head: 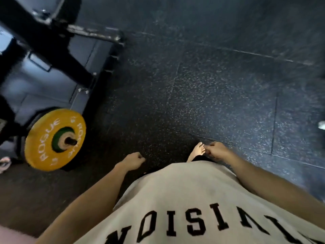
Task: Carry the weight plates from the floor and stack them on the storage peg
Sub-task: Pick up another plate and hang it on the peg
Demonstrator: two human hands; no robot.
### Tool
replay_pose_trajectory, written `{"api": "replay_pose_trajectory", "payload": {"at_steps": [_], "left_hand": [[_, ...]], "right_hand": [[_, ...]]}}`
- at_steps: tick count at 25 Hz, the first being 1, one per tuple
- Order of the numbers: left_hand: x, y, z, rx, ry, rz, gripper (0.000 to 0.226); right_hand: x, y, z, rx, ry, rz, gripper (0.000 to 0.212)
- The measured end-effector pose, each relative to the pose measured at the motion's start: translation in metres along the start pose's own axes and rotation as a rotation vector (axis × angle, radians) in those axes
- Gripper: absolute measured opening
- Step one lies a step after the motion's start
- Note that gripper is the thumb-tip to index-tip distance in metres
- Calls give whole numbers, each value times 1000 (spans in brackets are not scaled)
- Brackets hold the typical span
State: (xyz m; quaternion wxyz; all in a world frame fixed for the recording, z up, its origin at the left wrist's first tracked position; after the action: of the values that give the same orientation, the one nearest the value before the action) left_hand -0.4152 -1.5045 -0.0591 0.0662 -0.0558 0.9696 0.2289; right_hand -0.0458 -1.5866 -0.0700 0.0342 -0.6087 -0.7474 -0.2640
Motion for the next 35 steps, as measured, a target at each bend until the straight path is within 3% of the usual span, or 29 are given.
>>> {"api": "replay_pose_trajectory", "payload": {"at_steps": [9,14,17,21,27,32,35], "left_hand": [[-270,76,71,-66,-141,156,25],[-352,147,121,-178,-151,54,27],[-377,178,166,-97,-92,55,31],[-428,274,228,-58,-82,42,32],[-513,435,303,-64,-150,67,30],[-557,518,363,-65,-71,-48,28],[-572,552,392,-63,-3,-98,29]], "right_hand": [[-10,198,72,-34,-70,221,33],[28,262,126,0,-95,277,27],[61,288,160,14,-125,285,21],[124,351,205,-45,-185,263,19],[259,457,281,-193,-78,288,29],[376,516,358,-136,-51,148,36],[448,563,418,-81,-39,78,28]]}}
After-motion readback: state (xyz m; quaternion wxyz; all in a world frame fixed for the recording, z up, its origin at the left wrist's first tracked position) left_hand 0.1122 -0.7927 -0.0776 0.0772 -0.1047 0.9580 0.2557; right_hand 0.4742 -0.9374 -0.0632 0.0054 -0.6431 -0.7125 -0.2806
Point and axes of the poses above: each hand's wrist, its own z-axis towards the middle knuckle, its own y-axis out of the back of the hand, x = y × z, the point moved 9 cm from there along z, towards the middle knuckle, and after that the axes turned 7 degrees about z, right-handed, at the moved point
